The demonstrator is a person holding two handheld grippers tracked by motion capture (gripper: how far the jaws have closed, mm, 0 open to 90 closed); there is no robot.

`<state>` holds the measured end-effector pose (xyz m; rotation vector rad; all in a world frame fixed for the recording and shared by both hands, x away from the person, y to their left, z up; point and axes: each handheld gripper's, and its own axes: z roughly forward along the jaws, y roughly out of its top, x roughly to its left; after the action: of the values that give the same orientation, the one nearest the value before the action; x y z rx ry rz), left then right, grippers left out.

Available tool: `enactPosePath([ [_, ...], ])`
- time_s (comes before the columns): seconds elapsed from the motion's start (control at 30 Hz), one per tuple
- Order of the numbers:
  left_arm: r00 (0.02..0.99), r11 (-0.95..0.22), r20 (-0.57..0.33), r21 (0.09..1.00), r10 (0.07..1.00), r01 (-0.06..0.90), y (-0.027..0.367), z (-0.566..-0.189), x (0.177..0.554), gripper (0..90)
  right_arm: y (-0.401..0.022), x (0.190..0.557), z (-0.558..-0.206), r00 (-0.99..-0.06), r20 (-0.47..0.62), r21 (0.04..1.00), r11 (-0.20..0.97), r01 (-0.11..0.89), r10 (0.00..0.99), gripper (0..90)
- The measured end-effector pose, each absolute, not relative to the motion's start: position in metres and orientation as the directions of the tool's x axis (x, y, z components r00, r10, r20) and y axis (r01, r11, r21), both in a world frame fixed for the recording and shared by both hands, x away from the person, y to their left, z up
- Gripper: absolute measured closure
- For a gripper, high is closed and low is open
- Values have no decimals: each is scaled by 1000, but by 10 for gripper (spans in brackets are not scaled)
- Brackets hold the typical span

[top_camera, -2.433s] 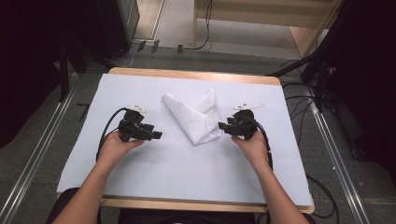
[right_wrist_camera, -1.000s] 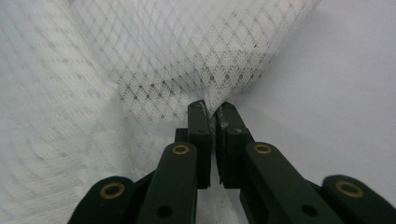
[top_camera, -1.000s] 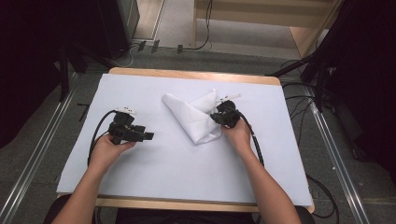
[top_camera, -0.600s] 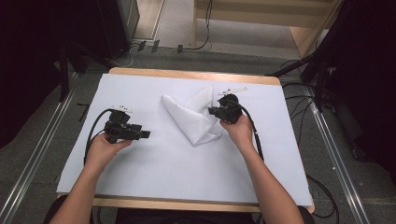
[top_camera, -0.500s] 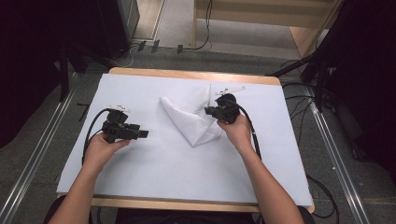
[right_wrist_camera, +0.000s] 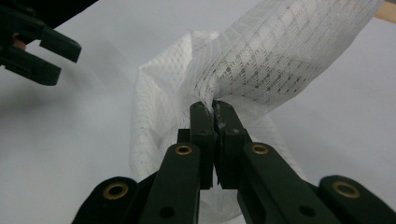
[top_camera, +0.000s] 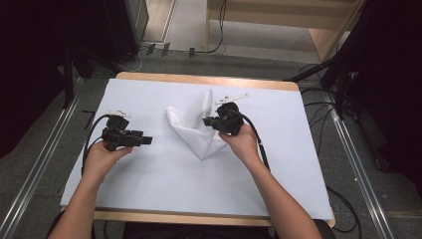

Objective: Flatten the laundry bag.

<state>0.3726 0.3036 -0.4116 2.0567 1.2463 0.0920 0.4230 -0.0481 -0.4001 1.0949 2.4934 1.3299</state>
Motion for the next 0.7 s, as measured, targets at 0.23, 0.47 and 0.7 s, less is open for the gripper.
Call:
enactPosePath([
  [0.23, 510, -249, -297, 612, 807, 751, 313, -410, 373, 435, -30, 413, -403, -765, 231, 753, 387, 532, 601, 893],
  [0.47, 492, -224, -307, 616, 815, 755, 319, -410, 373, 434, -17, 406, -409, -782, 251, 745, 402, 532, 570, 891],
  [0.7, 478, -209, -311, 615, 822, 760, 325, -410, 374, 433, -3, 399, -416, -801, 272, 743, 413, 527, 533, 886],
])
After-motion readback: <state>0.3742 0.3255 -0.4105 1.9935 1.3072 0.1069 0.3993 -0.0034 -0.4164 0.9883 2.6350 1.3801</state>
